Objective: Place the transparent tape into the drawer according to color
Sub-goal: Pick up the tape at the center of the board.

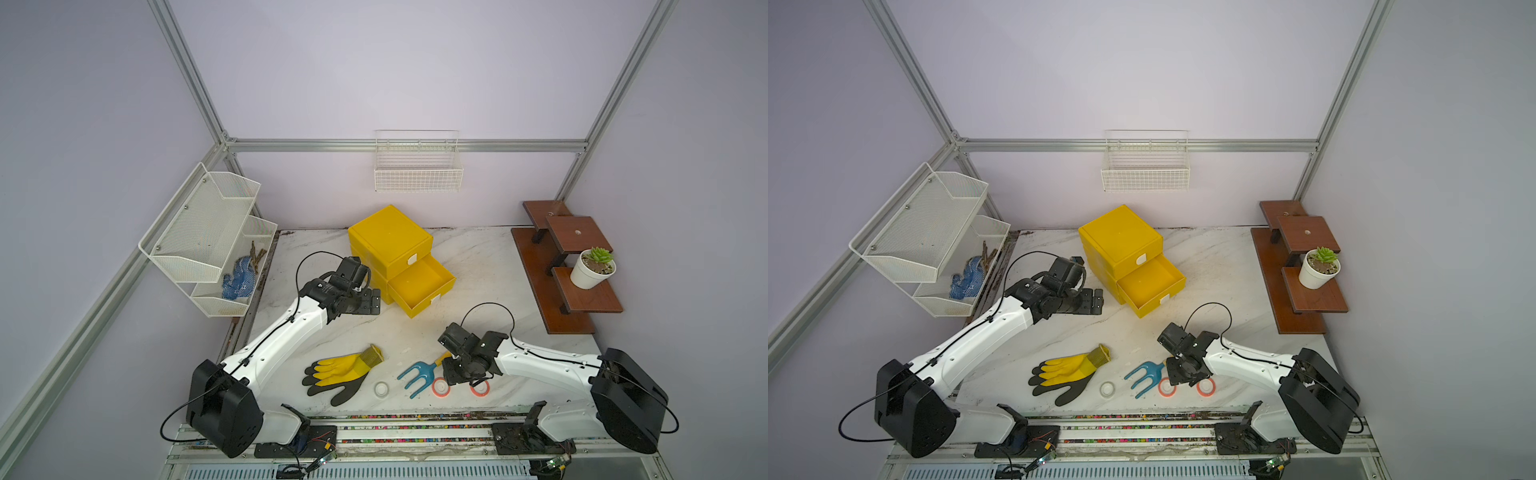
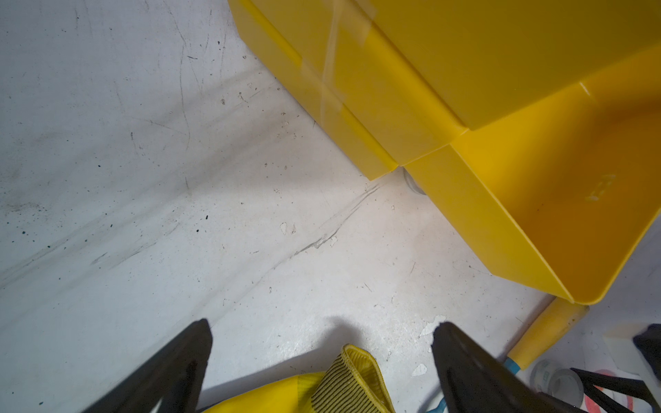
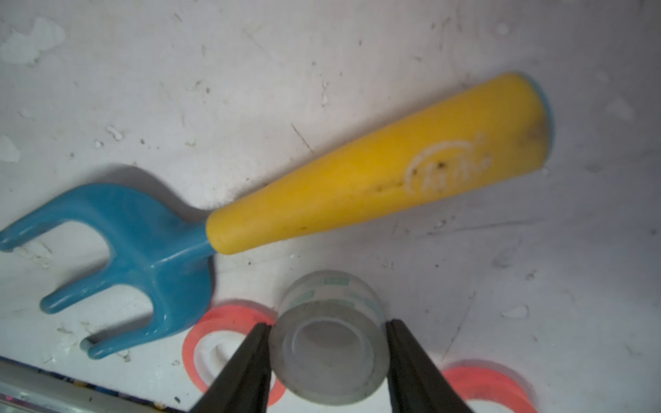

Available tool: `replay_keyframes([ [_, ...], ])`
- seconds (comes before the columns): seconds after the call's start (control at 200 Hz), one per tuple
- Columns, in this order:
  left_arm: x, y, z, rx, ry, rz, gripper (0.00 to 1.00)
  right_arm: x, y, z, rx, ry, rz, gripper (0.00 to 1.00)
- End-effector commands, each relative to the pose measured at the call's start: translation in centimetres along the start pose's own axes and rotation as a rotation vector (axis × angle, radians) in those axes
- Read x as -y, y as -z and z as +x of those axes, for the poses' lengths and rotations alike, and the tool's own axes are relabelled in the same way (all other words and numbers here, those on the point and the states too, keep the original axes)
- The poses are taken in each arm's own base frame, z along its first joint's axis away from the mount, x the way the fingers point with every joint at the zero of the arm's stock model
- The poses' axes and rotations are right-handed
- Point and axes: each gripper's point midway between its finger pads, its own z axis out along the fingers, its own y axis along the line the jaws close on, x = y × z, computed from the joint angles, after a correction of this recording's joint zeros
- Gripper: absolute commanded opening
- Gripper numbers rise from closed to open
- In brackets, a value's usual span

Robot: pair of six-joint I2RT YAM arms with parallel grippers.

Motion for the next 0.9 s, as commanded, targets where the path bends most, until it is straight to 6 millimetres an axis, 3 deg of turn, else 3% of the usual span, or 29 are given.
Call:
replay_keyframes([
  [0.0, 0.0, -0.1, -0.1, 0.006, -0.012, -0.003, 1.00, 0.5, -0.7, -0.1, 0.022, -0.020, 0.023, 0.45],
  [0.14, 0.0, -0.3, 0.0, 0.001, -0.010, -0.002, 1.00, 0.1, 0.4, -1.6, 0.095, -0.047, 0.011, 0.38],
  [0.26, -0.1, -0.3, 0.1, -0.002, -0.010, -0.005, 1.00, -0.5, 3.1, -3.5, 0.187, -0.054, -0.015, 0.36],
  [0.445, -0.3, 0.1, -0.3, 0.018, 0.001, -0.014, 1.00, -2.0, 10.3, -7.5, 0.411, -0.057, -0.109, 0.36],
  [0.59, -0.2, 0.4, -0.4, 0.024, 0.004, -0.008, 1.00, -4.1, 17.2, -12.8, 0.648, -0.021, -0.191, 0.36],
  [0.665, -0.2, 0.4, -0.3, 0.021, 0.005, -0.003, 1.00, -5.4, 19.4, -15.6, 0.729, 0.000, -0.224, 0.36],
  [0.8, -0.1, 0.3, -0.1, 0.013, 0.004, -0.002, 1.00, -7.1, 20.8, -20.5, 0.815, 0.019, -0.239, 0.36],
  [0.895, -0.1, 0.2, 0.0, 0.008, 0.004, -0.002, 1.00, -7.3, 19.7, -23.4, 0.819, 0.011, -0.221, 0.36],
])
